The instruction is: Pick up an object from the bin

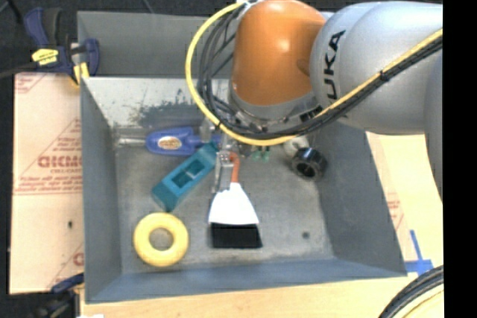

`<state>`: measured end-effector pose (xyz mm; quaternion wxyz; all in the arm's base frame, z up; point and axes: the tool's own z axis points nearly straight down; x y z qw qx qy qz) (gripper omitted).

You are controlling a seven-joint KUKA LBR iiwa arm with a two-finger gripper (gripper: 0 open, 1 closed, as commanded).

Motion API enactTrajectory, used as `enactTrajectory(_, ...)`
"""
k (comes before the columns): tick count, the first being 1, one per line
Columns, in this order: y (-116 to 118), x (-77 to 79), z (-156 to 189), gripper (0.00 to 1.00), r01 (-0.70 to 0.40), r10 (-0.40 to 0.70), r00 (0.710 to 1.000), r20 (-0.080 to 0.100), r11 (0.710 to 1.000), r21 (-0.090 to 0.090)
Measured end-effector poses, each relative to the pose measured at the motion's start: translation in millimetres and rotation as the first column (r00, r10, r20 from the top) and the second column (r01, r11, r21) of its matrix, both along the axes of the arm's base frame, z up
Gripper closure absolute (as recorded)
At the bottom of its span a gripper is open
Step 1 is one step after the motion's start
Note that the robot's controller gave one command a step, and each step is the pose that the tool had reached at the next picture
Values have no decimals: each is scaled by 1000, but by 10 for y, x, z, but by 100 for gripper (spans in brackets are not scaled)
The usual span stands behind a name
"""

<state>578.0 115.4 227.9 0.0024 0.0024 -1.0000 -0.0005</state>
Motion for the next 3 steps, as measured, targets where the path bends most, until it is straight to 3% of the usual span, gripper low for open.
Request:
enactTrajectory(1,-6,14,48,0,3,-3,1000,8,1000,1)
enactTrajectory(2,-5,118,-317,0,-107,107,994,12,994,-1)
enactTrajectory(3,31,276,-548,0,-409,409,912,11,913,-2)
